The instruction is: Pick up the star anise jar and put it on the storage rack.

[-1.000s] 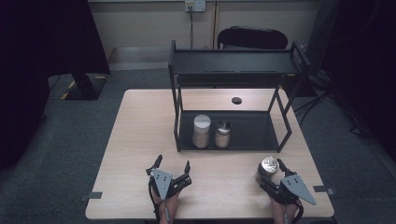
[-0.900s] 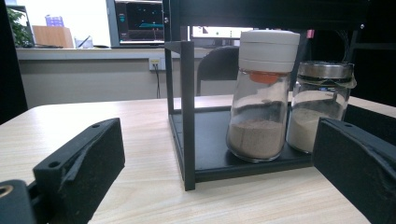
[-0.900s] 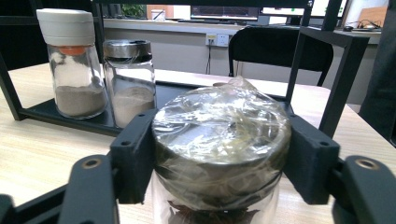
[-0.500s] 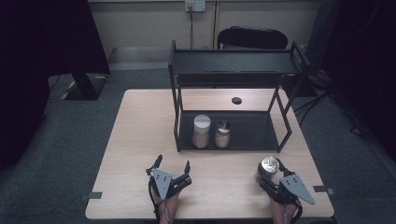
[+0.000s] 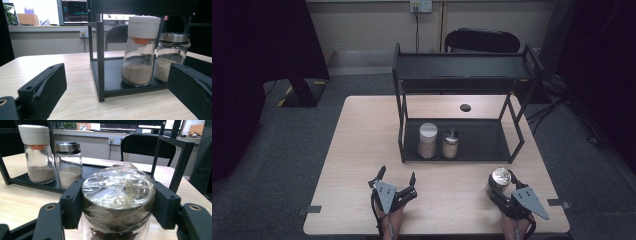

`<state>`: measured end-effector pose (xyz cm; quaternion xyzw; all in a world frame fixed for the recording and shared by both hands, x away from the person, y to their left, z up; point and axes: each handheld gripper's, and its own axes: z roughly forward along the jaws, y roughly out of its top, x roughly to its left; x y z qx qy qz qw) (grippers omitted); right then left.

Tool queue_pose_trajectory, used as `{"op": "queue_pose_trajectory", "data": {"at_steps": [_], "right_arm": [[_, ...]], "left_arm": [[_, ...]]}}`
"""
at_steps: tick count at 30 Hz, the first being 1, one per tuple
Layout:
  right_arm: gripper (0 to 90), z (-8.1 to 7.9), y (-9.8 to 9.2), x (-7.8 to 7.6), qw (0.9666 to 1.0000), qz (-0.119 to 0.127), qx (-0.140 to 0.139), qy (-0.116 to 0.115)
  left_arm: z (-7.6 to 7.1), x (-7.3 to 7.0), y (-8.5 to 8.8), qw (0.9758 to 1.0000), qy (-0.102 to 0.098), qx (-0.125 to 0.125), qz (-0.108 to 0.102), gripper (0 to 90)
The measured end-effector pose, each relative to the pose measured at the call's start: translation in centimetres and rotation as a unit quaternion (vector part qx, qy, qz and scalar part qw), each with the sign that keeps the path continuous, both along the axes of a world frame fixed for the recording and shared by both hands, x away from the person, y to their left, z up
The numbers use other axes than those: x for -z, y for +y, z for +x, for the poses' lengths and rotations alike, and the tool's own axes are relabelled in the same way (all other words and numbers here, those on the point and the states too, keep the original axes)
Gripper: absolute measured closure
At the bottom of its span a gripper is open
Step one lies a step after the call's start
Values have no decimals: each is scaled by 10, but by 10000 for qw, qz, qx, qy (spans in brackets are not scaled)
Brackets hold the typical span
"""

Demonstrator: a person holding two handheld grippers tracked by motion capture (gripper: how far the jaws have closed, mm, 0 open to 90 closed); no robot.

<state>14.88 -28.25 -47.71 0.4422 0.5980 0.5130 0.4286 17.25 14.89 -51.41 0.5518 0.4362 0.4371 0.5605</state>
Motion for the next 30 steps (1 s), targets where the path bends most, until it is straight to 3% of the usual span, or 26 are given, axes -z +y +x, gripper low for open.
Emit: {"op": "queue_pose_trajectory", "data": {"at_steps": [30], "right_arm": [[346, 4, 1, -7, 9999, 43, -134, 15]], "left_arm": [[0, 0, 0, 10000, -7, -2, -3, 22]]}}
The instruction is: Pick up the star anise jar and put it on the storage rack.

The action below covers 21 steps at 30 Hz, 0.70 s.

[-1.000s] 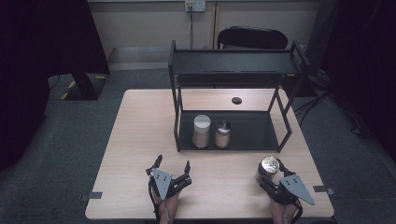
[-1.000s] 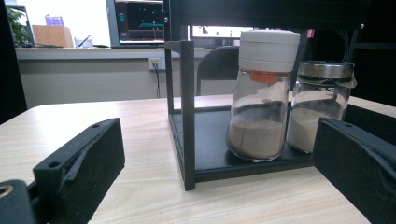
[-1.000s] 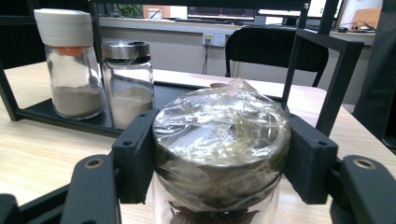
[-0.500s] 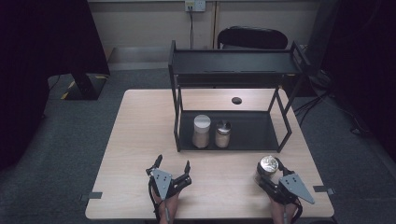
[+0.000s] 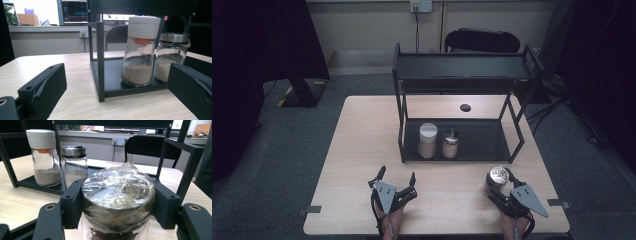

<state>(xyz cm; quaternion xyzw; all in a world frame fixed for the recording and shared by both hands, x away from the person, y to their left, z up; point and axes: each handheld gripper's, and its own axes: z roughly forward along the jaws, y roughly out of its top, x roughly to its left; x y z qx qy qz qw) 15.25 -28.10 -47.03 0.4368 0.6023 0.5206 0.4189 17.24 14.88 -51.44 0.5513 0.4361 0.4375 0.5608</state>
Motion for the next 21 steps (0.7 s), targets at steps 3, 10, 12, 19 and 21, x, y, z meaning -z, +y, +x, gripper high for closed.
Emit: {"op": "queue_pose_trajectory", "data": {"at_steps": [3, 10, 12, 19, 21], "right_arm": [[346, 1, 0, -1, 10000, -14, -9, -4], [346, 4, 2, -3, 10000, -35, -38, 13], [346, 4, 2, -4, 10000, -52, -54, 18], [346, 7, 3, -6, 9999, -63, -91, 24], [346, 9, 3, -9, 9999, -74, -92, 36]], "left_arm": [[0, 0, 0, 10000, 0, 0, -1, 22], [0, 0, 0, 10000, -1, 5, 0, 22], [0, 0, 0, 10000, 0, 5, 0, 22], [0, 0, 0, 10000, 0, 3, 0, 22], [0, 0, 0, 10000, 1, 4, 1, 22]]}}
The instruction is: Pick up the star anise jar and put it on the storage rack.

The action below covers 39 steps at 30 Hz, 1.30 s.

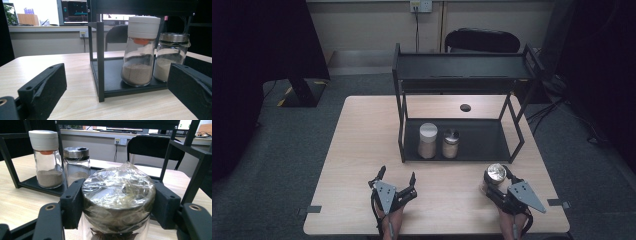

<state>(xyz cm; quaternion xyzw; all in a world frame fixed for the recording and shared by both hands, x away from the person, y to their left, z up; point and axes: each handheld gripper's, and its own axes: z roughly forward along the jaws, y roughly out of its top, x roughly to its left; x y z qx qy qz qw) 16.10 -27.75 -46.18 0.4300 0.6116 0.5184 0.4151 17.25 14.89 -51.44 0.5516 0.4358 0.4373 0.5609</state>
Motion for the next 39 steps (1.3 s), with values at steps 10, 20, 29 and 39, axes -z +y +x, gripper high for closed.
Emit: {"op": "queue_pose_trajectory", "data": {"at_steps": [10, 20, 29, 39], "right_arm": [[346, 9, 2, -9, 9998, -122, -139, 46], [346, 14, 2, -15, 9996, -175, -212, 72], [346, 23, 4, -23, 9993, -232, -282, 32], [346, 30, 8, -31, 9989, -271, -378, -66]], "left_arm": [[0, 0, 0, 10000, -3, 0, -2, 22], [0, 0, 0, 10000, -1, 1, -2, 22], [0, 0, 0, 10000, -2, 4, -2, 22], [0, 0, 0, 10000, -2, 11, 0, 22]]}}
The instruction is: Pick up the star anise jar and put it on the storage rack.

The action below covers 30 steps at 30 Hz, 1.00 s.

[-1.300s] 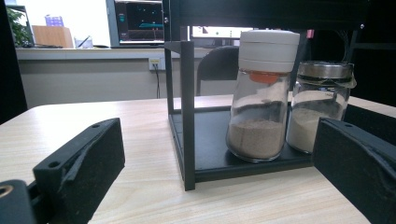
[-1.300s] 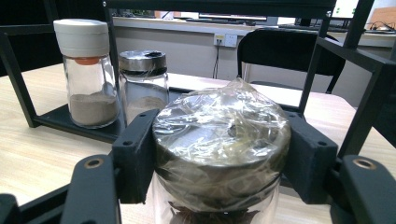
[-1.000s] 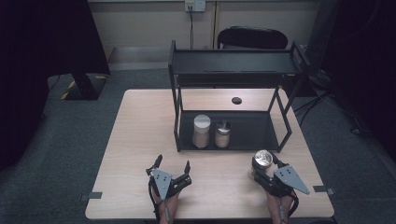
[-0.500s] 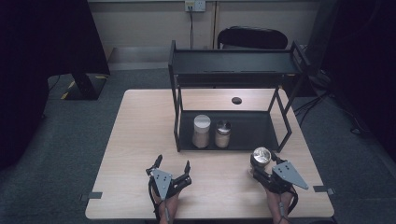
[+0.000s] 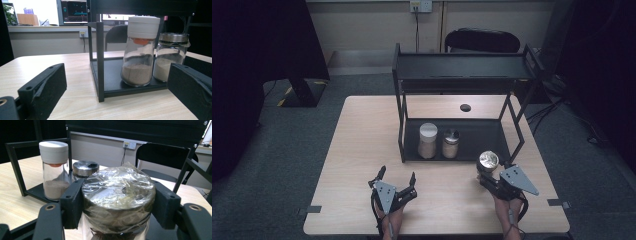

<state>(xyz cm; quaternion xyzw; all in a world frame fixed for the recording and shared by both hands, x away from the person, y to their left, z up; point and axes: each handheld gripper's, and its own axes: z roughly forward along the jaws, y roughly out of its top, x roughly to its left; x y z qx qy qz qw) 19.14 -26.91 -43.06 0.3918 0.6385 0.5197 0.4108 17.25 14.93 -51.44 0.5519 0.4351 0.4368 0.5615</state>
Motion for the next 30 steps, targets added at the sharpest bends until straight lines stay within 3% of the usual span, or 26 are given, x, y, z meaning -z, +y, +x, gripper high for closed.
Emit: {"op": "queue_pose_trajectory", "data": {"at_steps": [17, 25, 30], "right_arm": [[346, 19, 1, -9, 10000, 62, -56, -20], [346, 36, 0, -11, 9999, 70, -71, 20], [346, 42, 4, -11, 10000, -65, -39, -16]], "left_arm": [[0, 0, 0, 10000, 1, -1, 0, 22], [0, 0, 0, 10000, 0, 0, 0, 22], [0, 0, 0, 10000, -5, 4, -2, 22]]}}
